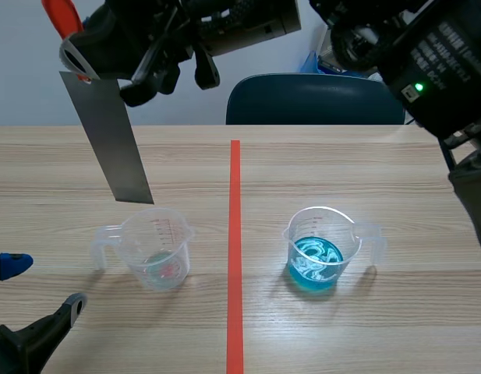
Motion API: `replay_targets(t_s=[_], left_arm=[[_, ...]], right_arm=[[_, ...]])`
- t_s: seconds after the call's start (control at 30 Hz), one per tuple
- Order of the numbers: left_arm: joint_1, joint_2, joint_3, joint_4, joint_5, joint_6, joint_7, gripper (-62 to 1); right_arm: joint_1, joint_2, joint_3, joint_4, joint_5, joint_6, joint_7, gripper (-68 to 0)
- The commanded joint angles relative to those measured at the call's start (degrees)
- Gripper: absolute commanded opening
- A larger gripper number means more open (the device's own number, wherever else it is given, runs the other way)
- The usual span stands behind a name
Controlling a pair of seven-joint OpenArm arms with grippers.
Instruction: Do the redox reaction experiment
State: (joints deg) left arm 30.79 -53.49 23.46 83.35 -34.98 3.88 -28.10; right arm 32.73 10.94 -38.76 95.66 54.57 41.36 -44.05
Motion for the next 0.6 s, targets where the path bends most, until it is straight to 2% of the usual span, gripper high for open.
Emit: replay_targets(t_s=[0.0, 0.57], left_arm=[[-0.2, 0.3, -0.5, 0.7, 0.0, -0.1, -0.9, -5.4], [-0.2, 0.3, -0.5, 0.7, 0.1, -0.1, -0.9, -5.4]], right_arm=[[1.7, -0.2, -0.5, 0.1, 0.4, 0.1, 0.5, -66.9], [2.0, -0.2, -2.4, -0.1, -0.3, 0.0, 0.5, -66.9]])
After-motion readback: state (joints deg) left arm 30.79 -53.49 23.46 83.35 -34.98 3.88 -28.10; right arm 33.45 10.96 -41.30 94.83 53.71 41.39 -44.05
